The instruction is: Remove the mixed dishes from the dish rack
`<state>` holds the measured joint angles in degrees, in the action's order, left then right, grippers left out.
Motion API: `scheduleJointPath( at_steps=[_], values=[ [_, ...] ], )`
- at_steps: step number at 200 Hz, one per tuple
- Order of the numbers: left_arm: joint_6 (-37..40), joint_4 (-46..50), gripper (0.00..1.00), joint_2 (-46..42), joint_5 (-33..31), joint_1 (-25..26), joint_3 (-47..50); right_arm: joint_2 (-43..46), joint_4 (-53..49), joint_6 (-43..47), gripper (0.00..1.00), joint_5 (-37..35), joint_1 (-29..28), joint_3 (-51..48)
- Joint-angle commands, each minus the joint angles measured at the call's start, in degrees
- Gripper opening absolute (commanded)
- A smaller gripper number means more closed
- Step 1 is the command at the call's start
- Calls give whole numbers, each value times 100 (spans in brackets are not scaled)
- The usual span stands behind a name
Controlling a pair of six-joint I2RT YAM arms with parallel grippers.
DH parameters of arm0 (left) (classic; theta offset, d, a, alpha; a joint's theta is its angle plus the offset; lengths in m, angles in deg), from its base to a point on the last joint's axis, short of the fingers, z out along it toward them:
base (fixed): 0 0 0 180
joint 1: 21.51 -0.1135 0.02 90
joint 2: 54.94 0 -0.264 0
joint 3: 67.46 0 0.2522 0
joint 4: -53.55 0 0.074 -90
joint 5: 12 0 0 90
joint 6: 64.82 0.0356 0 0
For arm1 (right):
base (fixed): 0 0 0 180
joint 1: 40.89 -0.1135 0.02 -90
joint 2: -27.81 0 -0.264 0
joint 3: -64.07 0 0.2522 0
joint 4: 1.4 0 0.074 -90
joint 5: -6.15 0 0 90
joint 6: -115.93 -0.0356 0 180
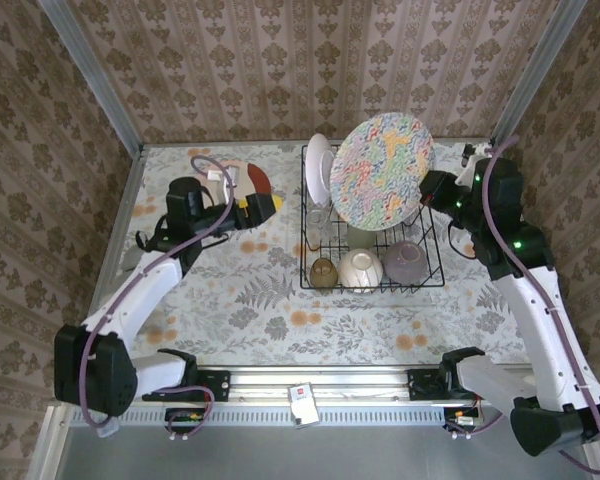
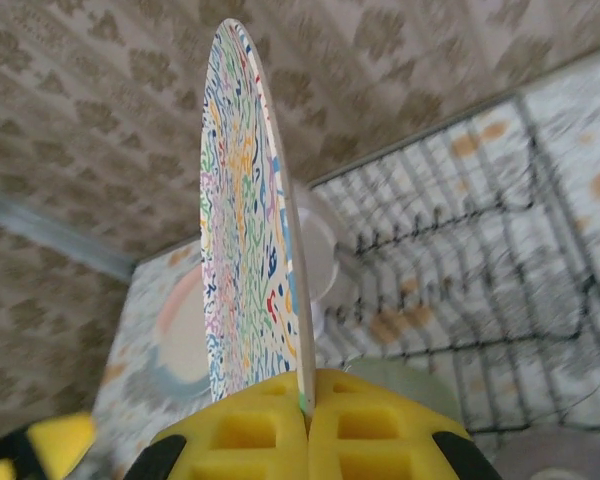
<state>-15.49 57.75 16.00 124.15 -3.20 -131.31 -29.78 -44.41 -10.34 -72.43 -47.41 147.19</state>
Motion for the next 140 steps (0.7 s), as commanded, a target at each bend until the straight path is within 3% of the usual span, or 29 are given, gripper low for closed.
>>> scheduleJointPath(
  at_steps=[1,29,62,140],
  values=[
    [-538,-912,93,293,832,-29,-288,164,1162,-795,0,1931,374,-374],
    [-690,-1110,90,577,980,-22,-442,117,2027,-1341,0,2884,627,-855],
    [-1090,-1533,81,864,1106,-5,-516,-22,2409,-1539,0,3275,634,-1091],
    [-1650,-2204,58,1167,1039,123,-519,-200,2696,-1629,0,3481,626,-1327]
  ],
)
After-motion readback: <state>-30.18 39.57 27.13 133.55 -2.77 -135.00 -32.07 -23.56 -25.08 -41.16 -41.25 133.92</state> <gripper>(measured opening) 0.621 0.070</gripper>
